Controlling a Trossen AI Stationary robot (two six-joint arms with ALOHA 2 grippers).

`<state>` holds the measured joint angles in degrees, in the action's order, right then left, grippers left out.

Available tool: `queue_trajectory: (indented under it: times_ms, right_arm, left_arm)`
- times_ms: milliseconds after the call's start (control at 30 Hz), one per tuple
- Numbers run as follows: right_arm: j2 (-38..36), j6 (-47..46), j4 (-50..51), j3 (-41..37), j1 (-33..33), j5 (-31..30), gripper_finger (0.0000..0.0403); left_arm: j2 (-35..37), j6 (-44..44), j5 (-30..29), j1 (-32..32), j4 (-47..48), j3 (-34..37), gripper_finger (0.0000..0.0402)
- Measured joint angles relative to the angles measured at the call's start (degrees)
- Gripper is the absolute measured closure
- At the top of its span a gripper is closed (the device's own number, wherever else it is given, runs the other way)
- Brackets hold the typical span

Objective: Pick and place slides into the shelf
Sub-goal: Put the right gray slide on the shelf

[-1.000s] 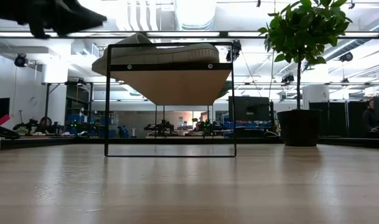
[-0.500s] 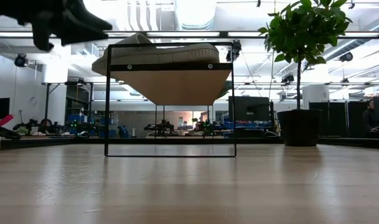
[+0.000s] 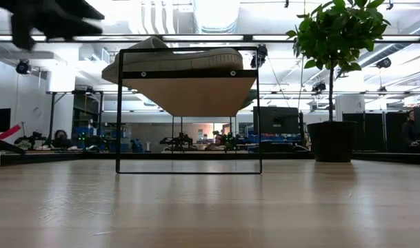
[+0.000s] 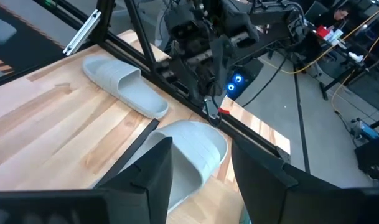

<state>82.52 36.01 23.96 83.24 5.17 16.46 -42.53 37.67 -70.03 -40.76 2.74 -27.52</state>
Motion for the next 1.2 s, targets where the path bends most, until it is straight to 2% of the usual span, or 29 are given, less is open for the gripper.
queue_trajectory:
  times_ms: [67, 133, 300, 533, 733, 1200]
  right_arm:
    - [0.0, 0.0, 0.3, 0.0, 0.0, 0.0, 0.025]
    - [0.0, 0.0, 0.8, 0.0, 0.0, 0.0, 0.025]
    - [0.0, -1.0, 2.1, 0.0, 0.0, 0.0, 0.0248]
    - [0.0, -1.5, 3.0, 0.0, 0.0, 0.0, 0.0248]
    - [0.0, -1.5, 3.8, -0.1, 0.0, 0.0, 0.0248]
    - [0.0, -1.5, 4.3, -0.1, 0.0, 0.0, 0.0248]
  left_arm:
    - [-0.6, -2.8, 0.5, -2.2, 0.6, -1.3, 0.0203]
    - [-1.5, -5.7, 0.4, -3.9, 5.2, -2.0, 0.0203]
    - [-4.5, -16.0, 0.5, -5.1, 12.5, -2.7, 0.0203]
    - [-9.0, -17.1, 0.7, -5.1, 15.0, -2.5, 0.0203]
    - [-11.5, -24.0, 1.3, -5.1, 22.5, -2.4, 0.0203]
    - [-13.3, -23.2, 0.0, -2.3, 22.3, -1.6, 0.0203]
